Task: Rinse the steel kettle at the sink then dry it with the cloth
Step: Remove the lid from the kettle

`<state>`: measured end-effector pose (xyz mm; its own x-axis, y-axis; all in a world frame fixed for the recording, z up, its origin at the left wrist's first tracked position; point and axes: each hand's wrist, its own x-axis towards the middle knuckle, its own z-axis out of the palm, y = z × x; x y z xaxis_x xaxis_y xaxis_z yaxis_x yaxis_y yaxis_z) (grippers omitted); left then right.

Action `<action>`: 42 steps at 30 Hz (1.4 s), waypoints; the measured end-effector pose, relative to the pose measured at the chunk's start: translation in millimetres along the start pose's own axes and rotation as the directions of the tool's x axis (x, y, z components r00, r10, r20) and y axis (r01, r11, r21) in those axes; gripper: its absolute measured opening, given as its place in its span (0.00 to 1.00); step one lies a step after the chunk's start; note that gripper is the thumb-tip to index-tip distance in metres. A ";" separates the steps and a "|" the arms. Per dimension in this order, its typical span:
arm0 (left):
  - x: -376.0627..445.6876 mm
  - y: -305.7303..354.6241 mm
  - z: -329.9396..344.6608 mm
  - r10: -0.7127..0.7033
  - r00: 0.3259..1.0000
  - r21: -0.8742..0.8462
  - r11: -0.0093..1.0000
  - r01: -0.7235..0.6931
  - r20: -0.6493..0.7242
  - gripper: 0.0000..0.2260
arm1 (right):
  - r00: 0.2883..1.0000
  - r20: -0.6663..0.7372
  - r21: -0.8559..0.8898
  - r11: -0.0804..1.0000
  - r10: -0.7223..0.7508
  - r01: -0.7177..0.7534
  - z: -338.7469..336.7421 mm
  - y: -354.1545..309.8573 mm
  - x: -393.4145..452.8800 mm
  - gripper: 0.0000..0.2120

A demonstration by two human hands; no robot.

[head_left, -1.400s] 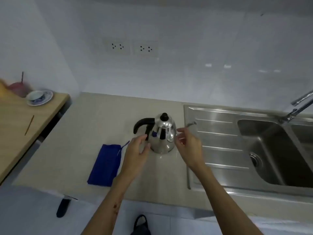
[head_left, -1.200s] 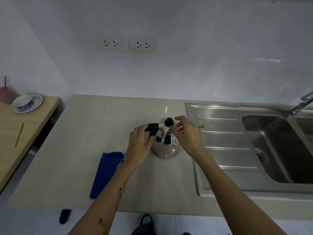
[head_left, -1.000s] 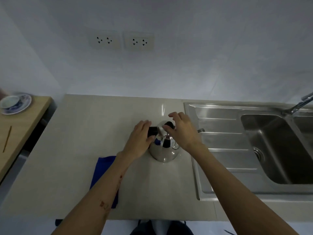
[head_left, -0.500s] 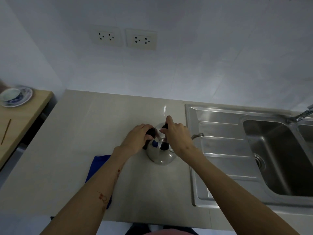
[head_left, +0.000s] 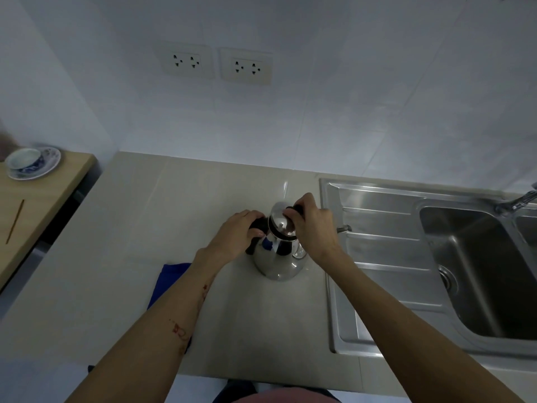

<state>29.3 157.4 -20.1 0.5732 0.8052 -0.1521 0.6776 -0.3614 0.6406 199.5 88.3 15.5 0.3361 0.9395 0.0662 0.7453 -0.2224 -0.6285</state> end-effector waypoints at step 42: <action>4.8 -10.6 -11.3 -0.025 0.988 0.055 0.998 0.017 0.150 0.18 | 0.917 0.394 -0.145 0.989 0.063 -0.006 82.6 96.9 -118.2 0.20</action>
<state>19.6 170.4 -19.1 0.6187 0.7344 -0.2791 0.7113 -0.3728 0.5959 184.4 -22.8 -117.2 0.1284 0.9501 -0.2844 0.8191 -0.2633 -0.5096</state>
